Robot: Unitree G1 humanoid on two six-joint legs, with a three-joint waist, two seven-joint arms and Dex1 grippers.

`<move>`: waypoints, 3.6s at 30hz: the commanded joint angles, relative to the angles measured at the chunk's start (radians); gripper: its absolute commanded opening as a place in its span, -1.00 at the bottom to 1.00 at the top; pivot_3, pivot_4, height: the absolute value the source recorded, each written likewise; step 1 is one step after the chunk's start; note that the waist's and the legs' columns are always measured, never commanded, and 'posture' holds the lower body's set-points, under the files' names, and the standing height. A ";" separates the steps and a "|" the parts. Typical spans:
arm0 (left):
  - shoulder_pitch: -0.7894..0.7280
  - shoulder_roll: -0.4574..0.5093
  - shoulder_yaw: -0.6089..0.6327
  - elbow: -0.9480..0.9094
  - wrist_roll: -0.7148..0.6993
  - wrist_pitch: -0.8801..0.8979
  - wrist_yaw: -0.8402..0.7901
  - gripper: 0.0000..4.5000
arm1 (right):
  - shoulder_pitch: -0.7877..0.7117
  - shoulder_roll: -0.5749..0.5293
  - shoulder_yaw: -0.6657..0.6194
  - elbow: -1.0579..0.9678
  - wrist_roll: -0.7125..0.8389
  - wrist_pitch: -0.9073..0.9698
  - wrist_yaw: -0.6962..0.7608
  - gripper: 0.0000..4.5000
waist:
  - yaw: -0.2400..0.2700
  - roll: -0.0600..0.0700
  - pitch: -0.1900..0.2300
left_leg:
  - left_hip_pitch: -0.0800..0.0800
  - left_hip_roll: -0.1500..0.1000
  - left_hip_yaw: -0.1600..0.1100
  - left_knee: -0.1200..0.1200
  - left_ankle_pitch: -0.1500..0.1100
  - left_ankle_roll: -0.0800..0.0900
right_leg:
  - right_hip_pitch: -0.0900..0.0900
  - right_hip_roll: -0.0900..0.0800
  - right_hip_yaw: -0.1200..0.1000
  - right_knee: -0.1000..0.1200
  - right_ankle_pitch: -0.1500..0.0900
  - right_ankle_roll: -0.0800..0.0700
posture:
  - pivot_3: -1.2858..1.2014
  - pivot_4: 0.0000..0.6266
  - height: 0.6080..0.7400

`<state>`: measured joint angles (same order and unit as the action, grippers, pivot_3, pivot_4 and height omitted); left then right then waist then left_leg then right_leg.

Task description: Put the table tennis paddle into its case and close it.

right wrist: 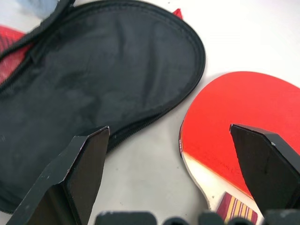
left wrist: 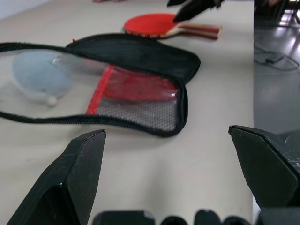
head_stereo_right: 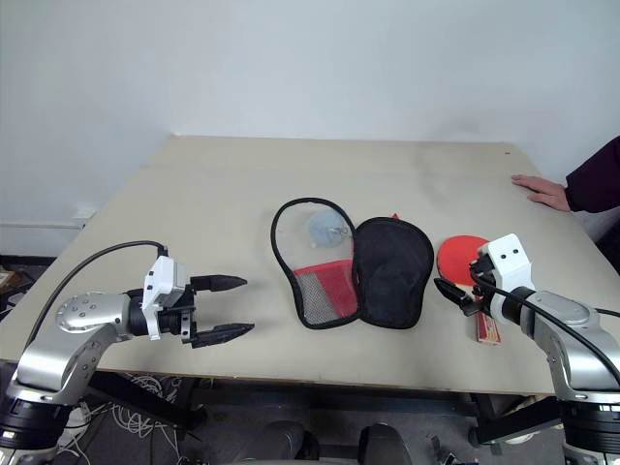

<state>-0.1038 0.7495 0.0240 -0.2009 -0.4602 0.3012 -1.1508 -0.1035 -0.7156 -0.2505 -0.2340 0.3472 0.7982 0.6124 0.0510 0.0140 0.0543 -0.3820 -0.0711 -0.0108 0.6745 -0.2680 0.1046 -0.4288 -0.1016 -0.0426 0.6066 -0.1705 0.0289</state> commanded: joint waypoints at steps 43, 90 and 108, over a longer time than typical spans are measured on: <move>-0.031 -0.022 0.040 0.052 -0.002 -0.084 0.004 1.00 | -0.170 0.148 -0.132 0.069 -0.057 0.512 -0.381 -0.50 | -0.005 0.000 0.000 | 0.000 0.000 0.002 0.001 -0.001 0.001 | 0.000 0.000 -0.001 0.000 0.001 0.001 | 0.03 -1.00 0.71; 0.028 -0.021 0.071 -0.003 -0.018 -0.050 0.021 1.00 | -0.435 0.823 -0.084 -0.132 -0.179 0.816 -0.686 -0.50 | -0.053 0.002 -0.001 | -0.009 0.011 0.002 -0.004 0.011 -0.017 | -0.016 0.018 0.001 0.004 0.011 -0.014 | 0.03 -1.00 0.71; 0.031 -0.021 0.071 -0.004 -0.020 -0.048 0.024 1.00 | -0.491 0.893 0.010 -0.065 -0.191 0.816 -0.673 -0.50 | -0.076 0.002 -0.001 | -0.006 0.016 0.003 -0.005 0.013 -0.020 | -0.016 0.023 0.001 0.005 0.014 -0.018 | 0.03 -1.00 0.71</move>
<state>-0.0677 0.7250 0.0661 -0.1733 -0.4588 0.2553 -1.1326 -0.5564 0.1505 -0.2859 -0.3063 0.1345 1.6037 -0.0830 -0.0255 0.0156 0.0534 -0.3875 -0.0541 -0.0078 0.6692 -0.2546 0.0842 -0.4447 -0.0780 -0.0411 0.6113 -0.1563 0.0102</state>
